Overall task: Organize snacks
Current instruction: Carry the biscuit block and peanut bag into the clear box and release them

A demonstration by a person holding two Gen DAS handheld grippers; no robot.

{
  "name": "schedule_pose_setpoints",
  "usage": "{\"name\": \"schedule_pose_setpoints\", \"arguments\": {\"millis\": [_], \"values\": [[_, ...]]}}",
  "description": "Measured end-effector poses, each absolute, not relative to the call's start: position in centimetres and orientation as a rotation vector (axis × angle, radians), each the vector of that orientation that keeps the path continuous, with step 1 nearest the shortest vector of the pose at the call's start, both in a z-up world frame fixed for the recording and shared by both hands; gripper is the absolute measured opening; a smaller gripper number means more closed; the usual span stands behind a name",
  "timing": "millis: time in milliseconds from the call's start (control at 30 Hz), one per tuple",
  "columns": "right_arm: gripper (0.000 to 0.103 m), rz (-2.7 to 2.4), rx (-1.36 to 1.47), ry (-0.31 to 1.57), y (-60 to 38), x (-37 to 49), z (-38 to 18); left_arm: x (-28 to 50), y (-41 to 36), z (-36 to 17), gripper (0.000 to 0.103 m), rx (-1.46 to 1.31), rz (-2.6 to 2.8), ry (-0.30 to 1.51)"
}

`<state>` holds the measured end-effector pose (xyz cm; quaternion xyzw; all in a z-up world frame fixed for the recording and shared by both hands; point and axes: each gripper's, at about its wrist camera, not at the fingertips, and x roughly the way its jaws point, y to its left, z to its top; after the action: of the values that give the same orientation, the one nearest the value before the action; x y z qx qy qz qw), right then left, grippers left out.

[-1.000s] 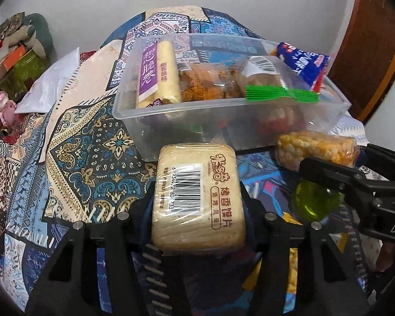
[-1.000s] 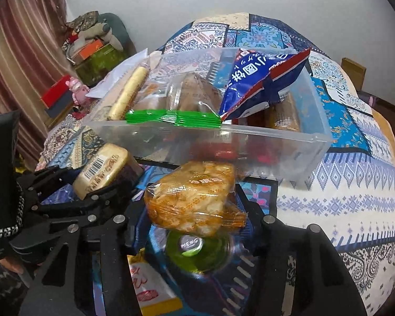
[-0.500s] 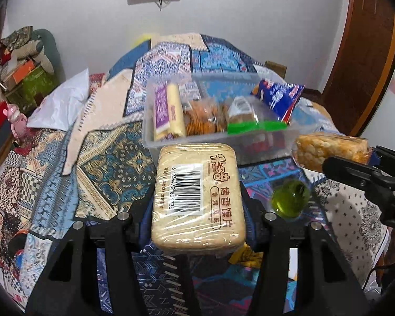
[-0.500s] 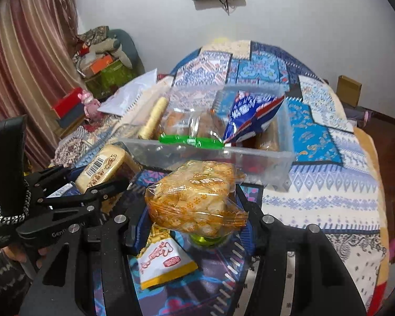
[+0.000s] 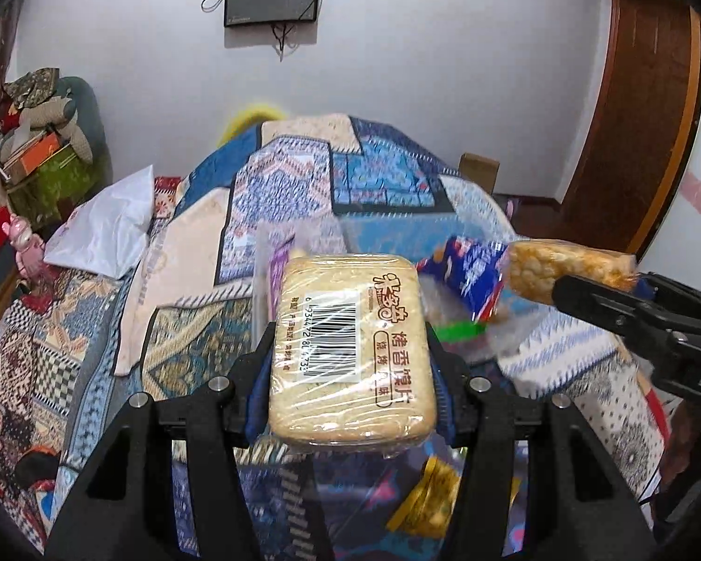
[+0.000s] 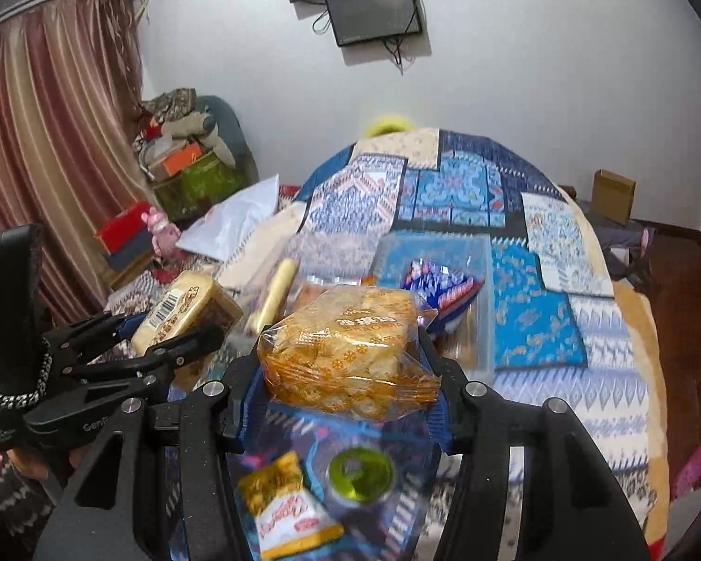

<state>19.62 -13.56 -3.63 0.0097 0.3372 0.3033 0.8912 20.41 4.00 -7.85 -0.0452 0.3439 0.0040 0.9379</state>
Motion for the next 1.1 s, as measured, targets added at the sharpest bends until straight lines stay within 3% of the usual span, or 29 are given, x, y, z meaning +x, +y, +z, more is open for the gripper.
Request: {"name": "schedule_pose_setpoints", "arguments": {"millis": [267, 833, 1000, 1100], "values": [[0.051, 0.629, 0.034, 0.677, -12.6, 23.6, -3.4, 25.0, 4.3, -7.5, 0.055, -0.106, 0.005, 0.685], [0.051, 0.634, -0.009, 0.747, -9.4, 29.1, -6.5, 32.4, 5.2, -12.4, 0.055, -0.121, -0.016, 0.828], [0.055, 0.621, -0.047, 0.766, -8.8, 29.2, -6.7, 31.4, 4.5, -11.5, 0.063, -0.084, -0.022, 0.801], [0.065, 0.626, -0.016, 0.788, -9.2, 29.2, -6.6, 30.5, 4.1, -10.4, 0.064, -0.036, -0.007, 0.760]]}}
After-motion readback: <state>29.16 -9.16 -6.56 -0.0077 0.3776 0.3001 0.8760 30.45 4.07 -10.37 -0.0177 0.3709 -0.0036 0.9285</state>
